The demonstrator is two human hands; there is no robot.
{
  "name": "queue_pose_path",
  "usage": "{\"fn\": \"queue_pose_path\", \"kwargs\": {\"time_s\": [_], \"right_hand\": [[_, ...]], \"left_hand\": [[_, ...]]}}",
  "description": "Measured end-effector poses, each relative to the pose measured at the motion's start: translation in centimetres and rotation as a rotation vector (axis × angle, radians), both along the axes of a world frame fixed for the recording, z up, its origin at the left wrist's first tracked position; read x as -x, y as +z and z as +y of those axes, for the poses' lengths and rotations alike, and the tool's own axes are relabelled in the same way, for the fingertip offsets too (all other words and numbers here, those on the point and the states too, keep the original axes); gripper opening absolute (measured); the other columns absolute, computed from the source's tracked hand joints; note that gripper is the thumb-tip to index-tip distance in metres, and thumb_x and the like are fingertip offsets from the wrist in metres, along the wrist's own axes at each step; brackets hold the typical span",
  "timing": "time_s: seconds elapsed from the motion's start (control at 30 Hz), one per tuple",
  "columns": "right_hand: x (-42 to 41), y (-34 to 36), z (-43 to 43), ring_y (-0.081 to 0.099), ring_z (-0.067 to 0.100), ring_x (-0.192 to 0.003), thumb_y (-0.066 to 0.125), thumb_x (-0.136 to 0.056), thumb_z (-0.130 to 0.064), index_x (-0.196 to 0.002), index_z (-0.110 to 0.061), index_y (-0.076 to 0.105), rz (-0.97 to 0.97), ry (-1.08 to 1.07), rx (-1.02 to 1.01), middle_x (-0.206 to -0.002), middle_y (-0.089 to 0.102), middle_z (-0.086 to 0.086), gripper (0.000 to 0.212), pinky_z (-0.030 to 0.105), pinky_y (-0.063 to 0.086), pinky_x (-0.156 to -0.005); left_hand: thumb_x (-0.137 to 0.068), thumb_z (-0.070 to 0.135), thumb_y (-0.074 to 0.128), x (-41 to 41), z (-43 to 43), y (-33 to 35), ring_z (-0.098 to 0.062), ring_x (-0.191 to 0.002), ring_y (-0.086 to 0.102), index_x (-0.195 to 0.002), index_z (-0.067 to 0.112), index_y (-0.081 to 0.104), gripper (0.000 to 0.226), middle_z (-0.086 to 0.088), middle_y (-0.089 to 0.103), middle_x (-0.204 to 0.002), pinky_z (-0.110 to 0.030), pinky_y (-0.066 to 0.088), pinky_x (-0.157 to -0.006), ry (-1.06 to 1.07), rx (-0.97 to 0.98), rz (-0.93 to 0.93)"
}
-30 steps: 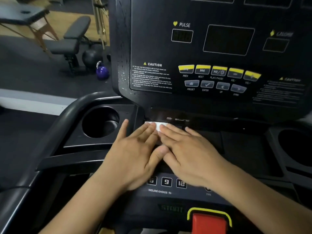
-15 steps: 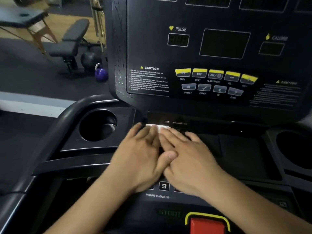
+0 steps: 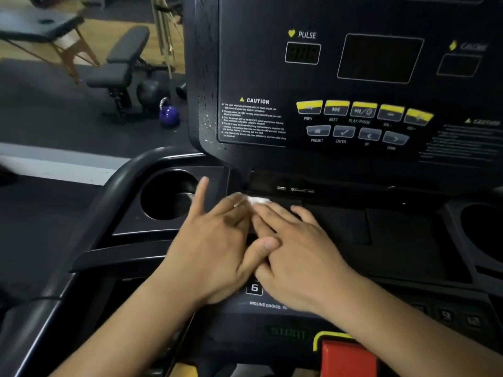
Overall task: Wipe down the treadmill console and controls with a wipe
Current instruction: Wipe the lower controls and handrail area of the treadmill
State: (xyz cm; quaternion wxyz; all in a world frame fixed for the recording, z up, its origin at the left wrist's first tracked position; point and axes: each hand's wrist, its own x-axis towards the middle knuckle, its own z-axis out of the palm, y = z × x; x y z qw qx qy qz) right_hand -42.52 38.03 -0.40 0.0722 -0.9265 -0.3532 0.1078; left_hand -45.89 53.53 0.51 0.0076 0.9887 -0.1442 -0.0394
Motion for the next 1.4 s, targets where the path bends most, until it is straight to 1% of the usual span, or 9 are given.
{"fn": "queue_pose_path", "kwargs": {"time_s": [0.13,0.33,0.47,0.53,0.7,0.87,1.03,1.23,1.4], "right_hand": [[3.4,-0.2,-2.9,0.037,0.012,-0.139,0.033,-0.084,-0.051,-0.14,-0.017,0.049,-0.003,-0.002,-0.036,-0.148,0.046,-0.003,0.067,0.039,0.02,-0.117],[-1.4,0.7,-1.7,0.004,0.007,-0.147,0.033,-0.091,-0.038,-0.154,-0.02,0.015,-0.026,-0.06,0.01,-0.162,0.012,-0.007,0.068,0.034,0.001,-0.12],[2.4,0.4,-3.7,0.047,0.011,-0.124,0.042,-0.082,-0.041,-0.132,-0.019,0.053,0.013,-0.034,-0.103,-0.134,0.056,-0.005,0.056,0.03,0.034,-0.108],[3.1,0.2,-4.5,0.053,0.01,-0.119,0.046,-0.08,-0.043,-0.128,-0.02,0.058,-0.008,-0.035,-0.133,-0.128,0.061,-0.007,0.054,0.026,0.037,-0.104],[-1.8,0.7,-3.0,0.028,0.009,-0.139,0.037,-0.088,-0.03,-0.146,-0.023,0.033,-0.018,-0.11,-0.11,-0.151,0.037,-0.009,0.058,0.029,0.018,-0.115],[2.9,0.6,-4.9,0.042,0.002,-0.125,0.034,-0.089,-0.041,-0.138,-0.035,0.04,0.091,-0.052,-0.191,-0.136,0.047,-0.021,0.05,0.028,0.035,-0.103],[-1.3,0.5,-4.2,0.034,0.006,-0.132,0.034,-0.092,-0.034,-0.143,-0.026,0.035,-0.027,-0.133,-0.156,-0.145,0.041,-0.012,0.052,0.028,0.028,-0.111],[3.1,1.1,-5.1,0.048,0.009,-0.115,0.037,-0.086,-0.043,-0.129,-0.029,0.048,0.08,-0.055,-0.151,-0.123,0.05,-0.015,0.047,0.023,0.037,-0.092],[1.8,1.4,-2.2,0.041,0.015,-0.125,0.034,-0.094,-0.043,-0.143,-0.019,0.034,0.084,0.022,-0.15,-0.137,0.051,-0.003,0.055,0.032,0.029,-0.109]], "left_hand": [[-0.1,0.064,0.018,3.3,-1.3,-1.2,-0.024,-0.112,0.064,-0.116,0.006,0.069,0.079,-0.011,0.072,-0.111,-0.048,0.023,-0.115,-0.096,0.101,-0.057],[-0.086,0.062,-0.014,-1.6,-2.1,0.1,-0.013,-0.147,0.023,-0.153,0.019,0.026,0.089,-0.003,0.037,-0.156,-0.043,-0.006,-0.121,-0.02,-0.027,0.016],[-0.099,0.064,0.012,1.3,-2.1,-0.2,-0.016,-0.111,0.061,-0.118,0.021,0.064,0.07,0.001,0.07,-0.11,-0.043,0.018,-0.118,-0.105,0.159,0.017],[-0.099,0.065,0.019,2.1,-2.1,-0.8,-0.016,-0.097,0.067,-0.106,0.02,0.07,0.069,0.001,0.073,-0.097,-0.04,0.023,-0.115,-0.082,0.191,-0.071],[-0.09,0.063,-0.01,-2.6,-3.7,0.7,-0.011,-0.111,0.057,-0.118,0.031,0.06,0.082,0.007,0.065,-0.111,-0.04,0.008,-0.12,-0.032,0.015,-0.029],[-0.098,0.067,0.01,0.7,-3.2,-0.4,-0.009,-0.094,0.061,-0.097,0.027,0.063,0.066,0.01,0.067,-0.091,-0.038,0.023,-0.117,-0.114,0.316,0.002],[-0.091,0.06,-0.005,-2.8,-4.5,-0.1,-0.014,-0.127,0.048,-0.13,0.019,0.052,0.08,-0.002,0.06,-0.131,-0.035,0.012,-0.121,-0.017,0.203,0.032],[-0.097,0.067,0.003,1.5,-3.7,0.1,-0.007,-0.094,0.06,-0.102,0.032,0.064,0.071,0.011,0.067,-0.094,-0.034,0.027,-0.112,-0.071,0.264,0.027],[-0.093,0.067,-0.008,1.2,-1.4,1.4,-0.011,-0.088,0.063,-0.09,0.03,0.063,0.08,0.009,0.067,-0.081,-0.038,0.028,-0.111,-0.004,0.126,0.032]]}}
